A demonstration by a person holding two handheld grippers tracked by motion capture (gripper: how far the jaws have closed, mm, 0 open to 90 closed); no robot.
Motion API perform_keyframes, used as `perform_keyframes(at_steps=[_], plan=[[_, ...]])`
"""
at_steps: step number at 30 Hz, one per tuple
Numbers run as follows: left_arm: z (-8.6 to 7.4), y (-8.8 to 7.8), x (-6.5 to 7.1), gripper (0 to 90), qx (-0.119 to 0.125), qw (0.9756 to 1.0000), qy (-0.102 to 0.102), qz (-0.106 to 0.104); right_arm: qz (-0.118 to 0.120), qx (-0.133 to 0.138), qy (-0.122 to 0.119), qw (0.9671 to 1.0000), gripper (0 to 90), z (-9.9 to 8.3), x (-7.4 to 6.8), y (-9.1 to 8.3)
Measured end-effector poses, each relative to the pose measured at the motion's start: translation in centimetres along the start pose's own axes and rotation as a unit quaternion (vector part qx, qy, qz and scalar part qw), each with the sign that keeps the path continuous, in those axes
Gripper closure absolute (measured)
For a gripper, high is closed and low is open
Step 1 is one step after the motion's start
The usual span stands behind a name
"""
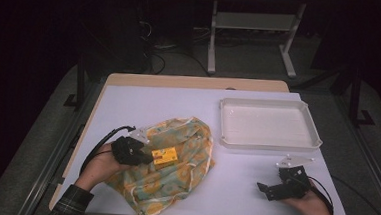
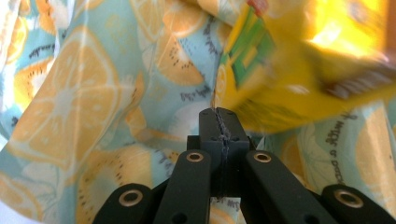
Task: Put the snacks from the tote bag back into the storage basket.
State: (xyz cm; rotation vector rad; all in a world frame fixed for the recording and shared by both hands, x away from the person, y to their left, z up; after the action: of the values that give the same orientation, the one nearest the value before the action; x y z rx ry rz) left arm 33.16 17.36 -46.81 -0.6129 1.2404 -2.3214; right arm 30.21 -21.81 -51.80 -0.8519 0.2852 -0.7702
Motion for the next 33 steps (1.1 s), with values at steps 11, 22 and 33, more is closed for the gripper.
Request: perform_keyframes(at_steps=[11, 22, 33], plan=[[1.5, -4.1, -0.1, 56.8, 0.066, 0.9976, 0.002, -0.017, 0.001, -0.001, 0.0, 1.0, 0.0, 0.0, 0.0, 0.0], [3.9, -5.0, 2.6, 34.4, 0.069, 0.9956, 0.057, -0.027, 0.004, -0.004, 0.0, 1.0, 0.0, 0.0, -0.1, 0.1], [5.2, -2.4, 3.6, 32.5, 0.014, 0.9956, 0.091, -0.015, 0.003, -0.005, 0.006, 1.0, 0.0, -0.1, -0.1, 0.1]])
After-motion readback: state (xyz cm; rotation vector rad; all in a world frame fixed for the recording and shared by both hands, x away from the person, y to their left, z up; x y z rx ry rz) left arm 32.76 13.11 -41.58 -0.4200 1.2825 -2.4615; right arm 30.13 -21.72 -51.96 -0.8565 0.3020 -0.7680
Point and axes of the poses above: each handheld gripper's, and its own axes: y roughly forward along the jaws, z roughly out of its top, x roughly to its right, the point moved 9 cm from there along y, roughly forward along the jaws, and after that the axes turned 10 degrees about -y, right-handed, at the moved point
